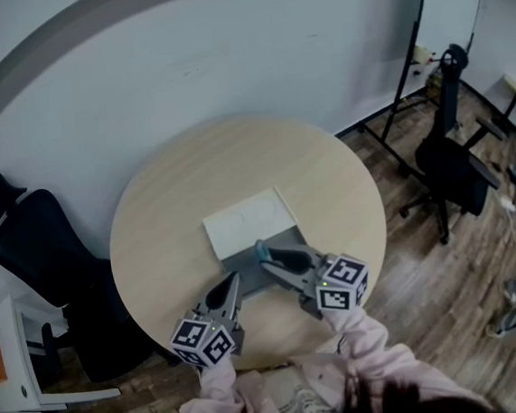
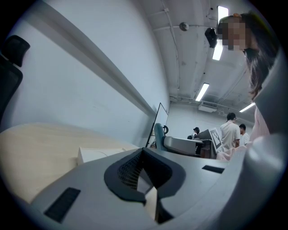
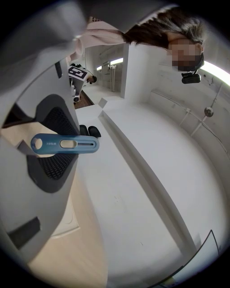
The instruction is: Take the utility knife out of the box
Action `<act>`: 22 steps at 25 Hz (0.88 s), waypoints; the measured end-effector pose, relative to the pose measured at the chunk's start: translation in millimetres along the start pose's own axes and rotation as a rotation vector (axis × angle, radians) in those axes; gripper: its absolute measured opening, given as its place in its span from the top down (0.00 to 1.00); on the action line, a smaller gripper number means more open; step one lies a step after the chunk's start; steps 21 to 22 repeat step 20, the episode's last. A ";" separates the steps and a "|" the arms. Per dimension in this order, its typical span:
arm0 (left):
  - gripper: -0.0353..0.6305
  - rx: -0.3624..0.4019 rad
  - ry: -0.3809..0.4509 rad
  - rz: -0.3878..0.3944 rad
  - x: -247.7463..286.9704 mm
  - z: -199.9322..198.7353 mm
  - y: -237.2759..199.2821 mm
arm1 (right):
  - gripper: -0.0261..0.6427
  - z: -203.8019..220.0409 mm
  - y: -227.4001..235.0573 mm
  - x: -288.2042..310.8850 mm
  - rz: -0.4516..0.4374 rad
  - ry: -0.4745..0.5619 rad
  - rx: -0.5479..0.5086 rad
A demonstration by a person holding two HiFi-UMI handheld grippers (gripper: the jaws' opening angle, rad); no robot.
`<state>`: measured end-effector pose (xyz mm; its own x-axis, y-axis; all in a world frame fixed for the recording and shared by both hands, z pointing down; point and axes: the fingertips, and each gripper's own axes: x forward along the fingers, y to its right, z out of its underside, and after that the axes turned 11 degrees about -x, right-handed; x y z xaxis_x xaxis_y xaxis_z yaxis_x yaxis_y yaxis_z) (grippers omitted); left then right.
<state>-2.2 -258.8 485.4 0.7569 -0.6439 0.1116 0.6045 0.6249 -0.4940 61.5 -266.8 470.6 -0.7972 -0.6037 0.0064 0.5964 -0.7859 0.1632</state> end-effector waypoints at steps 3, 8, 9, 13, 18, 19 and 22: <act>0.94 0.004 -0.005 0.002 0.2 1.1 0.4 | 0.77 0.2 -1.0 0.2 -0.003 -0.003 0.000; 0.94 0.006 -0.009 0.003 1.1 2.0 0.9 | 0.77 1.1 0.0 0.2 -0.003 -0.004 0.005; 0.94 0.006 -0.009 0.003 1.4 2.1 1.5 | 0.77 1.4 0.2 -0.3 -0.003 -0.005 0.005; 0.94 0.005 -0.010 0.005 1.4 2.8 3.2 | 0.77 2.5 -0.3 -1.1 -0.003 -0.009 0.004; 0.94 0.004 -0.011 0.007 2.6 3.0 4.7 | 0.77 2.3 -0.1 -2.4 -0.005 -0.009 -0.002; 0.94 0.004 -0.011 0.006 2.8 3.1 4.8 | 0.77 2.1 -0.1 -2.7 -0.005 -0.008 -0.003; 0.94 0.004 -0.011 0.006 3.1 3.1 5.0 | 0.77 2.0 -0.1 -3.0 -0.005 -0.008 -0.004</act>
